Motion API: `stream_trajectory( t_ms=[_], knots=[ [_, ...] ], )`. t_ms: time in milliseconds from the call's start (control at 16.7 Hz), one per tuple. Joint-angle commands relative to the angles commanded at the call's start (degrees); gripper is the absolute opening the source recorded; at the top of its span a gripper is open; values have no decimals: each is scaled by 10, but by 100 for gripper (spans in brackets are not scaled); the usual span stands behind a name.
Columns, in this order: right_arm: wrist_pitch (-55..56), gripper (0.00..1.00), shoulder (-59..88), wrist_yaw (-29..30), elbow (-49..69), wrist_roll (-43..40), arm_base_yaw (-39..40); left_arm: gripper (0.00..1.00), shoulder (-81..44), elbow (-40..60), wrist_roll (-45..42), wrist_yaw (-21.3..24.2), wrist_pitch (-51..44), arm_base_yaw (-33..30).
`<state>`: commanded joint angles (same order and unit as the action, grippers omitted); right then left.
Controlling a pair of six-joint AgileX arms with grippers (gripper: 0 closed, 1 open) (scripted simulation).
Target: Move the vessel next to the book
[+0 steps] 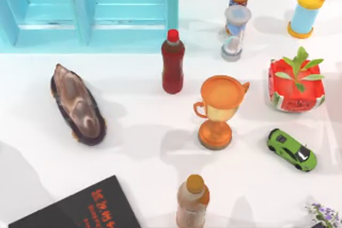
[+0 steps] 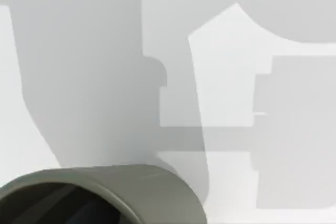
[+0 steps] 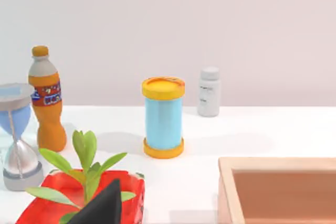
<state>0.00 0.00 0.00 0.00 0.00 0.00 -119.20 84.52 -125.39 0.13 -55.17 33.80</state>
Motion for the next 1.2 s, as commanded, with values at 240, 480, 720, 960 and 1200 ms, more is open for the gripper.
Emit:
stream_trajectory(
  t_ms=[240,480,720,960,1200],
  knots=[
    [0,100,0,0,0,0,0,100,-1,-5,0,0,6,0],
    [0,100,0,0,0,0,0,70,-1,-5,0,0,6,0],
    [0,100,0,0,0,0,0,40,-1,-5,0,0,6,0],
    [0,100,0,0,0,0,0,10,-1,-5,0,0,6,0],
    [0,100,0,0,0,0,0,0,-1,-5,0,0,6,0]
  ],
)
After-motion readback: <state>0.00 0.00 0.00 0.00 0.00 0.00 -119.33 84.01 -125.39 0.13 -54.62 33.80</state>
